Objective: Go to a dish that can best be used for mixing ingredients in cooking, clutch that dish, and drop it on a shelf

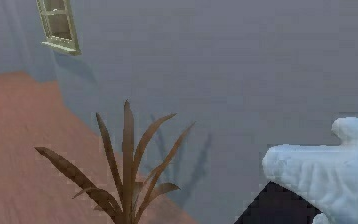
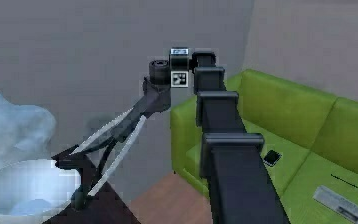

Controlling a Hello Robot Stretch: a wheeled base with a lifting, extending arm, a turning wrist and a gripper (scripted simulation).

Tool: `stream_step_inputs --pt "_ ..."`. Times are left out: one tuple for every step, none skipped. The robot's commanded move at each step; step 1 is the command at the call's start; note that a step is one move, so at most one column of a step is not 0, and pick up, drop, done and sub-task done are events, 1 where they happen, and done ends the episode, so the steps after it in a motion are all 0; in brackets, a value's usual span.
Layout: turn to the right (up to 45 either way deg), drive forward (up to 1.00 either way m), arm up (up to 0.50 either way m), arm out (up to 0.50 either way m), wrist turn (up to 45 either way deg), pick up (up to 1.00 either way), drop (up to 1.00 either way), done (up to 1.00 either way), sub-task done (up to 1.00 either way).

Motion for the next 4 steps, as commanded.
stream_step_inputs --pt "0.0 0.00 0.00 0.00 39.0 0.00 0.00 0.00 0.00" --pt "0.0 0.00 -0.02 0.00 0.0 0.00 0.00 0.00 0.00" --pt "0.0 0.00 -0.32 0.00 0.0 0.00 0.00 0.00 0.00" --pt "0.0 0.00 0.00 0.00 0.0 0.00 1.00 0.00 0.00"
